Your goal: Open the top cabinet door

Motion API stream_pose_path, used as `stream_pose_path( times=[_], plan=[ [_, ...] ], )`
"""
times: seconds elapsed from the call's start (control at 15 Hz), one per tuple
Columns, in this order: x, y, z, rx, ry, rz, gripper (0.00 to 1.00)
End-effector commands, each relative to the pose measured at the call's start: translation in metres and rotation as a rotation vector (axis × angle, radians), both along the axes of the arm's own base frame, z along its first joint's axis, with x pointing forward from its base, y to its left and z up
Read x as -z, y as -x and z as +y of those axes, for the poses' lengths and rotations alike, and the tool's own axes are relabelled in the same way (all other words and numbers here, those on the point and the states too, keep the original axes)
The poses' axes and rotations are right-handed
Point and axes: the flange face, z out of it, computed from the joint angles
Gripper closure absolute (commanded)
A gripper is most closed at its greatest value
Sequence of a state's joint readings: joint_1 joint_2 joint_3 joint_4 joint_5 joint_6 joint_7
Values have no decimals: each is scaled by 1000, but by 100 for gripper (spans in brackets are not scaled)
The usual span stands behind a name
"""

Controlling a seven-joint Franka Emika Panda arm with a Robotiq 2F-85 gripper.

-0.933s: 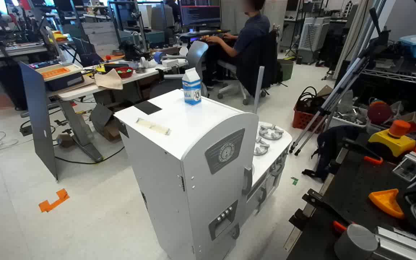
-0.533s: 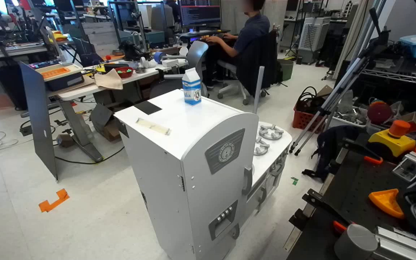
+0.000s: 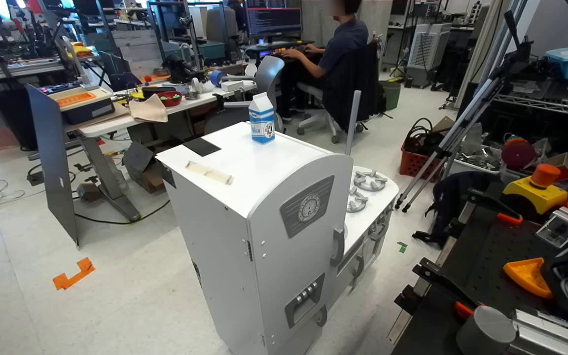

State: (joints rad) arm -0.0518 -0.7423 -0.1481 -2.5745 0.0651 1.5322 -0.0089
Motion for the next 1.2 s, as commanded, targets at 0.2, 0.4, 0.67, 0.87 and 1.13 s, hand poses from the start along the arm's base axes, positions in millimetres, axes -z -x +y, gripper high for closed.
stream_pose_path(
  times=[0.2,0.4,0.67,0.87,1.13],
  plan=[
    [15,-14,-8,-5,-18,-39,0],
    [38,-53,-14,27,-23,-52,0],
    [78,-111,-6,49,-32,19,0],
    [111,-163,18,85,-54,25,0],
    [149,-226,59,123,-91,-47,0]
  ],
)
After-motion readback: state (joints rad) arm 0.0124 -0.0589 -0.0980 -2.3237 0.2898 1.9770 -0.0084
